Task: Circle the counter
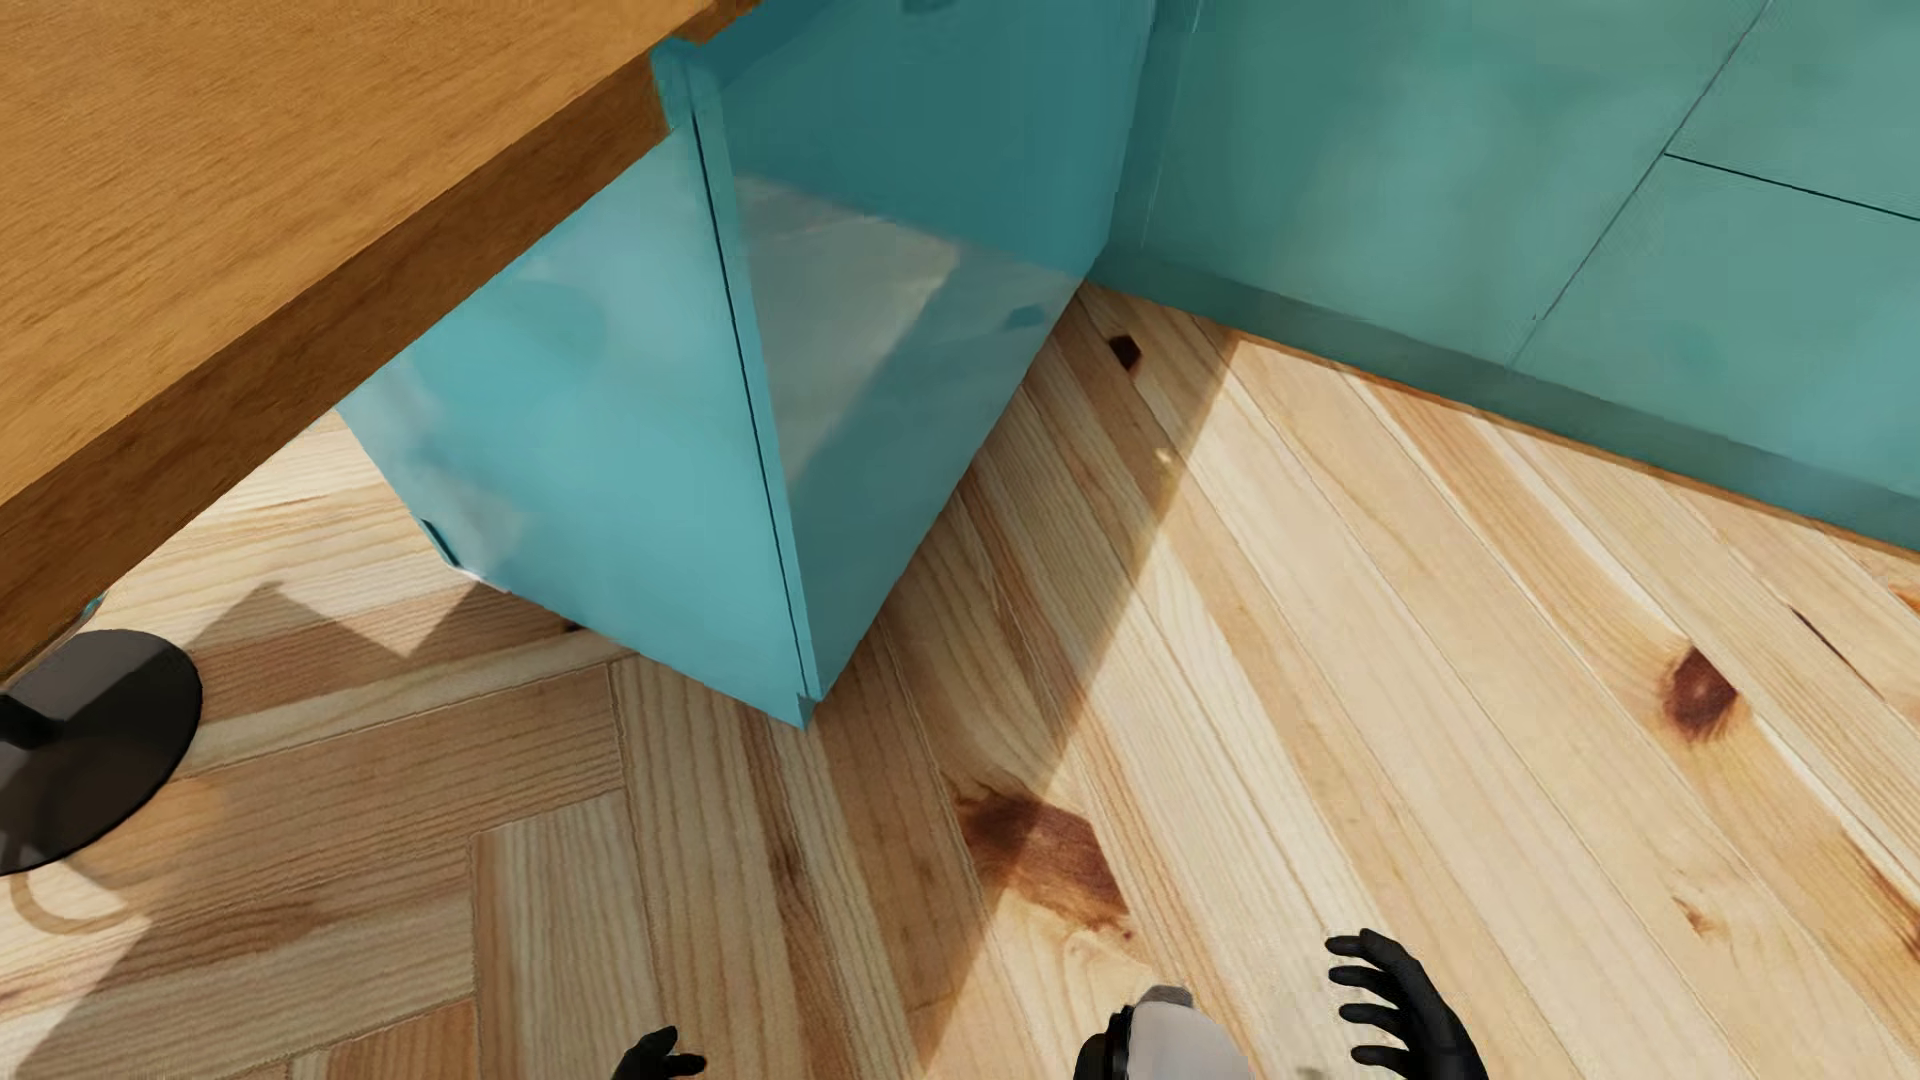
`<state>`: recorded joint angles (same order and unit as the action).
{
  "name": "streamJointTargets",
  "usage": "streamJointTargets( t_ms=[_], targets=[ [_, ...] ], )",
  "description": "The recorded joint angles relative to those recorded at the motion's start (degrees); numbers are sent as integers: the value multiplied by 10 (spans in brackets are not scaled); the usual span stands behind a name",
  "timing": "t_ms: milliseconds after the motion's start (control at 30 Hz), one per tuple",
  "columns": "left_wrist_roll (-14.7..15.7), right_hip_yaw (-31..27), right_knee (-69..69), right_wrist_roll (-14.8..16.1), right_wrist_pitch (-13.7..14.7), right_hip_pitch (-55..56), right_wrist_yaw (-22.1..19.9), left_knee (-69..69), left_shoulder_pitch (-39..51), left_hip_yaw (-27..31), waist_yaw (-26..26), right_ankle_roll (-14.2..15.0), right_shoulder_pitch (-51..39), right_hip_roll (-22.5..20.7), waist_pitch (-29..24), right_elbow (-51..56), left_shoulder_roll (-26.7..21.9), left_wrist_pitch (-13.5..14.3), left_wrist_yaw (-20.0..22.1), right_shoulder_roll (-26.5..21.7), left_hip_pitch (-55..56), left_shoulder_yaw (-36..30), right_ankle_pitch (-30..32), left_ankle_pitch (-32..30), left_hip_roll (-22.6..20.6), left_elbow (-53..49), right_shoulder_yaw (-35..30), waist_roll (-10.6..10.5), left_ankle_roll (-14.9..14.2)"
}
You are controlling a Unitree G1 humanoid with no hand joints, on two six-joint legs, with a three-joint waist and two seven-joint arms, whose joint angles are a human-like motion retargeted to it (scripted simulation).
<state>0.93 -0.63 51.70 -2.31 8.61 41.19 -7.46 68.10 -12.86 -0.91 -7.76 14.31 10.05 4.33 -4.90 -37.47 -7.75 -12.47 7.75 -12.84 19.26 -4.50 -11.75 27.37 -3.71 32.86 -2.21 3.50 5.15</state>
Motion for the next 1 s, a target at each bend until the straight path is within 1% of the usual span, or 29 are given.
streamJointTargets(
  t_ms=[33,67,100,133,167,200,233,267,300,333,367,400,433,467,500,533,567,600,633,700,733,767,800,833,867,900,933,967,1000],
  targets=[
    [-4,-5,20,-6,-1,-13,0,91,4,1,-15,-74,-17,-16,1,-20,-2,-3,-6,-17,53,-5,-23,-122,7,12,29,-12,9],
    [-16,-2,7,-6,-19,-39,-9,121,-10,10,-17,-144,-48,-30,0,-13,-9,1,-30,-18,106,13,-52,-156,12,16,36,-31,-19],
    [-38,3,-18,-2,-49,-64,-16,78,-35,30,-27,-114,-75,-38,-4,29,-7,15,-60,-5,151,34,-55,-73,20,22,31,-54,-45],
    [-71,-1,-36,0,-57,-86,-14,-20,-48,47,-31,-92,-95,-41,-7,30,-8,26,-88,10,171,46,-61,-10,38,26,11,-70,-44],
    [-105,-12,-39,-2,-55,-101,-5,-140,-45,59,-26,-103,-105,-51,-7,11,-8,36,-113,29,160,33,-63,-38,66,43,-16,-83,-45],
    [-126,-20,-14,-5,-57,-103,11,-177,-14,43,-6,-129,-100,-42,-20,7,-21,43,-137,49,129,8,-66,-74,66,66,-28,-74,-75],
    [-128,-18,-12,-9,-55,-105,36,-180,10,35,21,-152,-78,-37,-26,10,-30,52,-151,48,116,10,-77,-64,59,40,-27,-61,-72],
    [-117,-13,-15,-13,-56,-110,63,-185,32,26,47,-173,-55,-33,-30,9,-27,70,-148,39,101,8,-91,-55,54,27,-18,-45,-70],
    [-94,-14,-19,-18,-59,-119,87,-186,57,22,65,-184,-29,-30,-28,8,-14,96,-134,23,92,3,-105,-52,51,26,-5,-33,-68],
    [-62,-17,-33,-18,-71,-132,102,-184,70,19,72,-163,-15,-30,-28,6,-10,128,-119,12,86,1,-104,-64,52,21,1,-19,-68],
    [-28,-17,-62,-14,-87,-152,107,-177,74,20,72,-111,-4,-28,-27,15,-2,157,-105,1,87,0,-95,-86,52,15,15,-13,-49],
    [1,-11,-84,-6,-95,-166,100,-179,71,16,68,-88,9,-29,-18,23,-9,177,-100,2,91,-3,-91,-101,57,14,27,-14,9],
    [15,-8,-76,3,-107,-168,83,-210,57,18,61,-102,2,-35,-11,28,-10,181,-100,22,77,9,-78,-82,62,18,18,-18,56],
    [17,-6,-56,12,-122,-162,65,-239,47,27,55,-128,-17,-40,-2,33,-19,171,-100,41,62,9,-72,-69,67,28,0,-22,-2],
    [15,-4,-44,21,-131,-159,50,-257,48,29,45,-146,-31,-31,7,42,-22,147,-101,36,53,6,-80,-77,62,36,-24,-21,-82],
    [15,-10,-66,27,-124,-175,43,-254,33,30,40,-138,-39,-27,16,35,-5,119,-94,28,53,6,-100,-74,56,25,-14,-28,-79],
    [15,-17,-78,32,-115,-183,39,-260,23,25,34,-113,-39,-19,22,29,-3,99,-87,29,48,0,-112,-75,49,32,1,-27,-77],
    [11,-16,-86,37,-113,-189,38,-268,20,26,30,-111,-32,-18,23,33,-10,82,-85,27,43,7,-108,-79,48,37,2,-31,-77],
    [4,-18,-96,41,-115,-196,41,-275,20,24,25,-119,-28,-21,19,34,-7,74,-80,22,36,11,-102,-83,51,37,-3,-39,-77],
    [-4,-20,-113,48,-121,-205,50,-292,17,22,37,-117,-24,-22,14,27,-7,70,-74,19,26,7,-89,-94,52,36,2,-50,-76],
    [-1,-24,-119,49,-123,-205,56,-301,26,18,40,-118,-22,-23,14,28,-12,73,-77,25,23,16,-83,-100,54,41,8,-49,-77],
    [0,-23,-120,45,-118,-204,64,-307,33,18,37,-119,-11,-22,18,29,-13,78,-80,25,22,24,-81,-105,53,42,10,-48,-78],
    [0,-20,-122,38,-107,-205,74,-306,30,20,33,-119,-5,-23,24,16,1,84,-81,14,23,16,-80,-104,54,43,10,-52,-78],
    [0,-19,-119,27,-108,-206,84,-305,25,22,32,-121,-10,-24,26,28,-6,86,-87,21,22,13,-82,-104,54,43,9,-50,-80],
    [-3,-17,-117,16,-105,-204,93,-303,14,24,32,-122,-20,-25,32,36,-3,84,-93,18,24,26,-83,-104,55,38,0,-48,-81],
    [-5,-15,-118,7,-90,-205,103,-300,6,25,28,-122,-25,-25,38,27,0,80,-96,9,26,17,-83,-103,56,40,10,-51,-81],
    [-6,-14,-115,3,-84,-208,107,-297,10,26,26,-122,-27,-24,37,32,-1,70,-101,12,23,11,-85,-101,56,47,9,-50,-81],
    [-7,-12,-113,2,-81,-207,108,-295,9,27,21,-122,-20,-23,38,39,3,57,-106,17,25,13,-86,-100,55,35,0,-48,-81],
    [-5,-14,-117,6,-85,-206,109,-298,-2,24,21,-121,-13,-24,43,41,0,50,-110,20,26,11,-84,-102,56,28,-4,-47,-81]
  ],
)
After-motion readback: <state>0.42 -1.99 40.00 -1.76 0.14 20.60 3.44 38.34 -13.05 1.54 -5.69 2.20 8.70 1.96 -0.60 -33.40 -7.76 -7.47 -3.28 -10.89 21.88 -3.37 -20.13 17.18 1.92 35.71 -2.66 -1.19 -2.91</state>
